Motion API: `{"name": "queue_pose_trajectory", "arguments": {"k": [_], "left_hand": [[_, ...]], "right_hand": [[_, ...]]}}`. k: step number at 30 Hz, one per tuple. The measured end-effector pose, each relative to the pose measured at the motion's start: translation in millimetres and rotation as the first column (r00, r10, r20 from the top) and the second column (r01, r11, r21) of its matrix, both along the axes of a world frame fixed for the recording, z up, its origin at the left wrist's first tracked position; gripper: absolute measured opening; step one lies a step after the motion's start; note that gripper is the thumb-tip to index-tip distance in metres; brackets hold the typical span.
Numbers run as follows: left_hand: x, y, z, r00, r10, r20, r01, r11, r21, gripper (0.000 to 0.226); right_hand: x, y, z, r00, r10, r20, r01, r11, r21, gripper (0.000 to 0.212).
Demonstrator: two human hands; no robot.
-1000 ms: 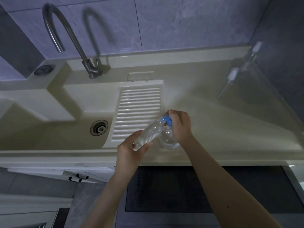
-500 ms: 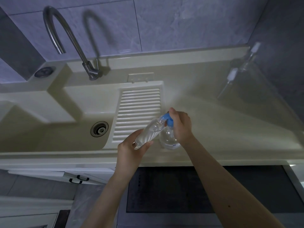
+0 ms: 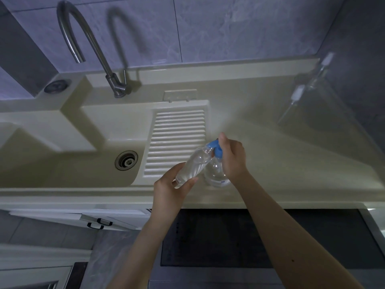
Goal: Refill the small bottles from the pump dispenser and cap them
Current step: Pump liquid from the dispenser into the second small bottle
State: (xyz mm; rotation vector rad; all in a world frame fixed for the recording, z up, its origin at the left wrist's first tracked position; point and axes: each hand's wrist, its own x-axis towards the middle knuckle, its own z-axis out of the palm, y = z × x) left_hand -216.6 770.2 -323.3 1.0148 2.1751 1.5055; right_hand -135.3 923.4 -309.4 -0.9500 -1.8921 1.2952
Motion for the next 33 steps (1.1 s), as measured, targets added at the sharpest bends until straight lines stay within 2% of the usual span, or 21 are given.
{"name": "queue_pose_trajectory", "arguments": {"k": [2, 5, 7, 10, 17, 21, 29, 33], "left_hand": [[0.9, 0.0, 0.3, 1.0, -0.003, 0.011, 0.003, 1.0, 0.007, 0.028], [1.6, -0.8, 1.4, 1.0, -0.009, 0.004, 0.009, 1.0, 0.008, 0.024], [1.9, -0.7, 1.9, 1.0, -0.011, 0.002, 0.011, 1.0, 0.007, 0.024], [1.9, -0.8, 1.6, 1.0, -0.008, -0.01, 0.008, 1.0, 0.024, 0.031], [3.0, -3.2, -4.9, 1.0, -0.003, -0.022, 0.004, 1.0, 0.015, 0.035], [3.1, -3.5, -5.6, 1.0, 0.001, -0.021, -0.001, 1.0, 0.016, 0.037], [0.2, -1.4, 0.3, 1.0, -0.012, 0.011, 0.012, 0.999, 0.04, 0.038], [-0.1, -1.6, 0.0, 1.0, -0.007, 0.0, 0.007, 0.999, 0.047, 0.039]], "right_hand": [[0.3, -1.6, 2.0, 1.0, 0.008, 0.007, -0.008, 1.0, 0.014, 0.086], [0.8, -2.2, 3.8, 1.0, 0.011, 0.005, -0.011, 1.0, 0.004, 0.072], [0.4, -1.8, 4.4, 1.0, 0.003, 0.011, -0.003, 1.0, -0.024, 0.071], [1.3, -1.7, 4.9, 1.0, -0.007, 0.003, 0.007, 1.0, -0.014, 0.056], [-2.6, 3.5, -5.1, 1.0, 0.0, -0.025, 0.001, 1.0, 0.027, 0.044], [-1.1, 2.6, -3.8, 0.999, 0.002, -0.045, -0.002, 1.0, -0.001, 0.045], [0.4, -2.0, 0.9, 1.0, 0.007, -0.021, -0.007, 1.0, -0.003, 0.069], [0.9, -3.4, 4.0, 1.0, -0.008, -0.014, 0.008, 1.0, -0.012, 0.061]]}}
